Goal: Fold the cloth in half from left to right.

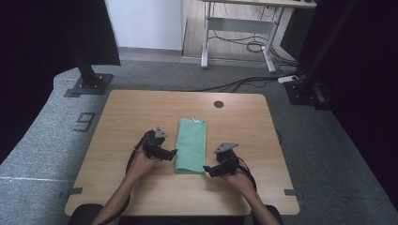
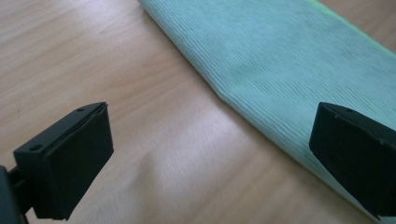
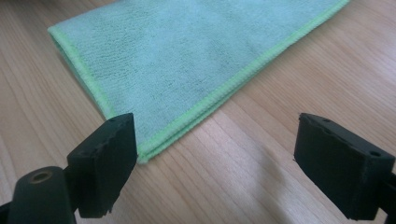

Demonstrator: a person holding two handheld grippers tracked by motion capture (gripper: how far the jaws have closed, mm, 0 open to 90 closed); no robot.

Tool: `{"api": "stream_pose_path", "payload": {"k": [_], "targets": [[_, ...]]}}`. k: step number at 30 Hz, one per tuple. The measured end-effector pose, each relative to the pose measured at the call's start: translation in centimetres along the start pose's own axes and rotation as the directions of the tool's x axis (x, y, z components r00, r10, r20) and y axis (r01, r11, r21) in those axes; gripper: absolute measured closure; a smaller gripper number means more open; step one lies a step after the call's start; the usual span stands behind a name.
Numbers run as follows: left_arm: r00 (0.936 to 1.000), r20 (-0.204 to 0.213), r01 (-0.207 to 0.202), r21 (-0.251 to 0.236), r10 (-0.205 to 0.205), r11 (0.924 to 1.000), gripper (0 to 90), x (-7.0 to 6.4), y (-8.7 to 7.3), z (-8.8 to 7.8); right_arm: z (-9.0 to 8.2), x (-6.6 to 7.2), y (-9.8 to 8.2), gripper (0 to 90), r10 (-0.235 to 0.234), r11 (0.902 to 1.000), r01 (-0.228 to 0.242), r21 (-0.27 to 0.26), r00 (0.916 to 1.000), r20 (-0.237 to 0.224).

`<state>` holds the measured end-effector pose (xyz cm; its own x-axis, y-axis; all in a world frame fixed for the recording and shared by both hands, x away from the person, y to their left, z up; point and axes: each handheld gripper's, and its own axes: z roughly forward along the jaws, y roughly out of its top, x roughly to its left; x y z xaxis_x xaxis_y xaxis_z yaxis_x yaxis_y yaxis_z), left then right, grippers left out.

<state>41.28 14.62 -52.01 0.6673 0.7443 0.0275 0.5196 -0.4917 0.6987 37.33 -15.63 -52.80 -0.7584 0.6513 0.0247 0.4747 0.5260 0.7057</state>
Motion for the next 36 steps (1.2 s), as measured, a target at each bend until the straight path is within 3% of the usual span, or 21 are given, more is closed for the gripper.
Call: {"api": "stream_pose_path", "payload": {"k": [10, 18, 27, 36], "targets": [[0.9992, 0.007, -0.040, -0.012, 0.040, 0.9991, 0.0, -1.2, -1.6, -2.8, -1.6, -0.3, -0.4, 2.7, 0.022, 0.9995, -0.021, -0.025, 0.9995, 0.025], [0.9986, -0.018, -0.050, -0.015, 0.050, 0.9986, 0.0, -1.5, -4.6, -4.4, -2.8, -0.8, -1.3, 0.0, 0.037, 0.9988, -0.035, -0.033, 0.9979, 0.054], [0.9996, -0.013, -0.026, -0.004, 0.026, 0.9996, 0.0, -1.3, -6.5, -4.8, -2.9, -1.8, -3.3, 0.0, 0.072, 0.9973, -0.071, -0.019, 0.9932, 0.091], [0.9995, -0.013, -0.028, 0.024, 0.029, 0.9993, 0.0, -1.3, -7.4, -3.8, -2.2, -2.1, -4.2, 0.0, 0.059, 0.9982, -0.059, -0.008, 0.9920, 0.111]]}}
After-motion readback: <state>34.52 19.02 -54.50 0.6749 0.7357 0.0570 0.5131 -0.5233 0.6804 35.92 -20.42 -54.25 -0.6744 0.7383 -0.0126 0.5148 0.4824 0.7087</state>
